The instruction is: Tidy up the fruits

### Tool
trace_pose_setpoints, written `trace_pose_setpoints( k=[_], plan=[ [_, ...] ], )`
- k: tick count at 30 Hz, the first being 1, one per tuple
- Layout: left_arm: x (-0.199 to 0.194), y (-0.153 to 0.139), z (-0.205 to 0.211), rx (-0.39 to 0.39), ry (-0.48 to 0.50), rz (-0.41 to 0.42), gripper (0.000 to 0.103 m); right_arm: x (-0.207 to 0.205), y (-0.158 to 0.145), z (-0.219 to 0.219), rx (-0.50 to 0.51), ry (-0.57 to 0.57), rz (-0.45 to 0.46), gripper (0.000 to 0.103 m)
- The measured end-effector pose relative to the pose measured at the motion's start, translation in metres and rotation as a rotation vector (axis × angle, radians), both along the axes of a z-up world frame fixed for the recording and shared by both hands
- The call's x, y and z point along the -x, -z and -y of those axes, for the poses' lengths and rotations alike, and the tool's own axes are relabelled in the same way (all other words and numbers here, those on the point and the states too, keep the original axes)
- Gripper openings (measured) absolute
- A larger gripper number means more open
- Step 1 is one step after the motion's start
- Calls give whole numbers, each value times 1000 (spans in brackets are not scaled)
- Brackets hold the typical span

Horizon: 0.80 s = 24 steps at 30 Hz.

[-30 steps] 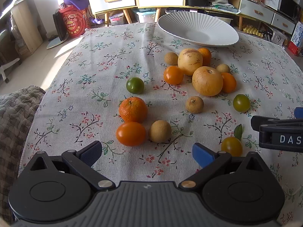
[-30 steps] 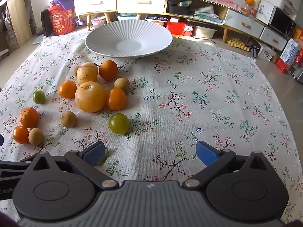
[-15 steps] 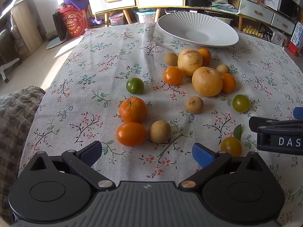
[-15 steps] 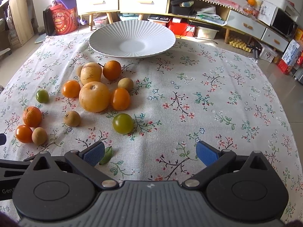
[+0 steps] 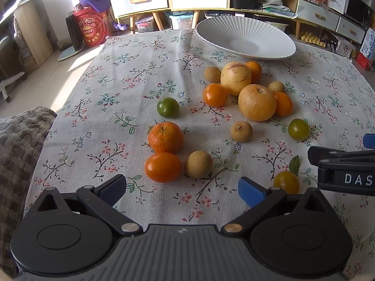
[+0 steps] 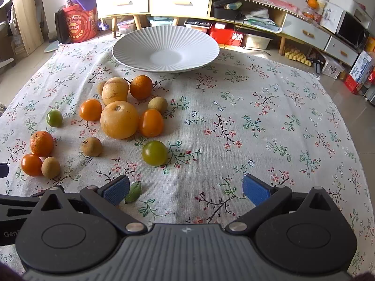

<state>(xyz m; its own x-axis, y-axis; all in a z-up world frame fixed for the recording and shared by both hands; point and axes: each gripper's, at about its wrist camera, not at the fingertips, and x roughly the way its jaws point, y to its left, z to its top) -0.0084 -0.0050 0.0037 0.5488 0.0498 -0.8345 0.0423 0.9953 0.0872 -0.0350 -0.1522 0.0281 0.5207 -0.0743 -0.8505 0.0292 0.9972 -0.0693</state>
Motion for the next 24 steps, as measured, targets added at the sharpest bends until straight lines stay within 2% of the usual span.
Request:
trace_pose_setpoints(
  k=[20, 24],
  plan=[
    [-2, -2, -2, -11, 4, 1, 98, -2, 0, 0, -7, -1, -6, 103],
    [-7, -5, -4, -31, 48, 14, 98, -5, -3, 2, -14, -34, 10, 103]
  ],
)
